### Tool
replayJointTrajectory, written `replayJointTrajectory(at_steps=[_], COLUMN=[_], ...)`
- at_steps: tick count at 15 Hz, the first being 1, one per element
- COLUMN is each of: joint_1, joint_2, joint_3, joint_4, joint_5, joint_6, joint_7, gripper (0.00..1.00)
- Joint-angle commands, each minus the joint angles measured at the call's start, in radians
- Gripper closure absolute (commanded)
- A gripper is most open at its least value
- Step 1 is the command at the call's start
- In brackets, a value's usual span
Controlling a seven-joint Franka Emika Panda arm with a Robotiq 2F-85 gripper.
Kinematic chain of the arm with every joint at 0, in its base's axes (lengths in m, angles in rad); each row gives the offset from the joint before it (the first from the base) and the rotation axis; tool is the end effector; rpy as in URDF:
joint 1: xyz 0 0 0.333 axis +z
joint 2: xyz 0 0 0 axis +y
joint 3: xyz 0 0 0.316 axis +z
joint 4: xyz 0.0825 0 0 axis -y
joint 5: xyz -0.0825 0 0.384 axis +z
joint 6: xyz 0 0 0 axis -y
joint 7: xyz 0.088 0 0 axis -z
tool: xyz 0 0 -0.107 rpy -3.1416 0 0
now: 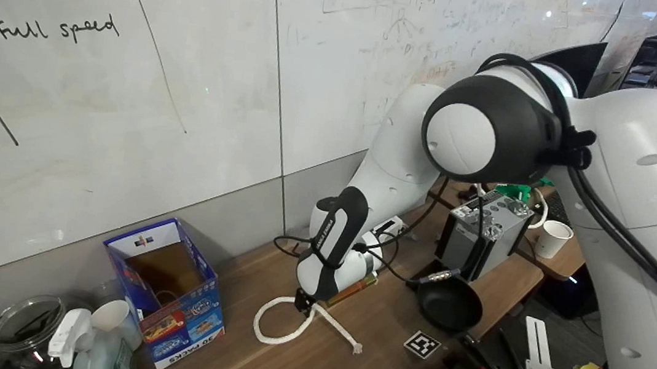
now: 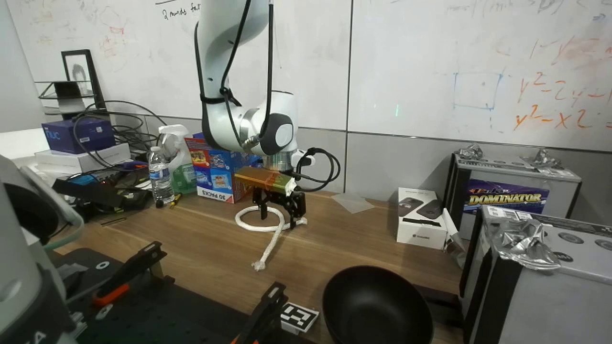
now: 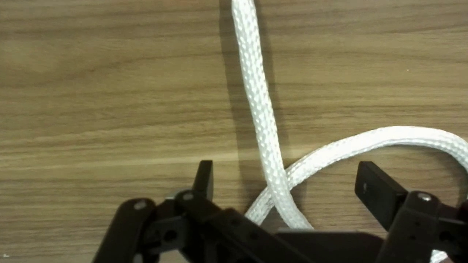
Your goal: Put the white objects into the blue box
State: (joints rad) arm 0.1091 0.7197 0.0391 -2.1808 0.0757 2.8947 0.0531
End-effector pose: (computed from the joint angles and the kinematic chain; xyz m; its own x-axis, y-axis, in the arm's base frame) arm 0.5240 0.0757 0.0557 0.9999 0.0122 -0.0103 0.0118 -0.9990 -0.0433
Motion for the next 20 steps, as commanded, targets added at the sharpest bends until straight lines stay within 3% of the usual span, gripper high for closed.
replayJointTrajectory(at_steps=[1,9,17,18,20], joint_1=[0.064,0.152,0.141,0.138,0.134], joint_2=[0.069,0.138,0.142,0.143,0.145], joint_3=[-0.053,-0.134,-0.133,-0.131,-0.128], joint_4=[0.072,0.138,0.148,0.149,0.149], joint_5=[-0.026,-0.04,-0.032,-0.032,-0.031], joint_6=[0.03,0.049,0.042,0.041,0.038], joint_7=[0.062,0.135,0.141,0.14,0.138], gripper=[0.0,0.0,0.0,0.25,0.35])
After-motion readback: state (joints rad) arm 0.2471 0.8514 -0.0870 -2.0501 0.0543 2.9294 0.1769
